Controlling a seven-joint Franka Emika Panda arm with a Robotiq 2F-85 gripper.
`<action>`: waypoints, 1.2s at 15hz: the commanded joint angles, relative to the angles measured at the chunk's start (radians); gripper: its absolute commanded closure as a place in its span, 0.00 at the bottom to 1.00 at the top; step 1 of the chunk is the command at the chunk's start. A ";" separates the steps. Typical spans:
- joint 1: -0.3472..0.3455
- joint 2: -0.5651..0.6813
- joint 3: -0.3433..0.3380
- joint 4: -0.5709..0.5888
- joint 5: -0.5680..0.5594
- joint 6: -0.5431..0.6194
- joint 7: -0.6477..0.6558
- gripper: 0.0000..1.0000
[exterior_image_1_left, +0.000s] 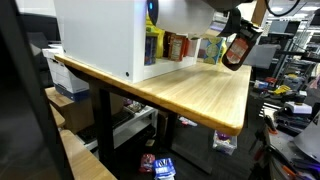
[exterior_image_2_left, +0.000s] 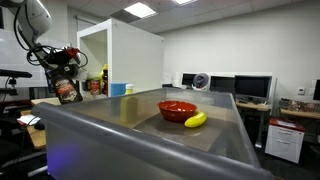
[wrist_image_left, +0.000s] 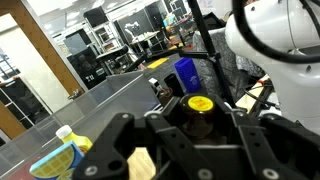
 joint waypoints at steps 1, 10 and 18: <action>0.005 0.001 -0.005 0.002 0.001 -0.001 0.000 0.66; 0.007 0.012 -0.003 0.005 0.000 -0.010 -0.017 0.91; 0.008 0.028 0.008 0.017 0.031 -0.008 -0.071 0.91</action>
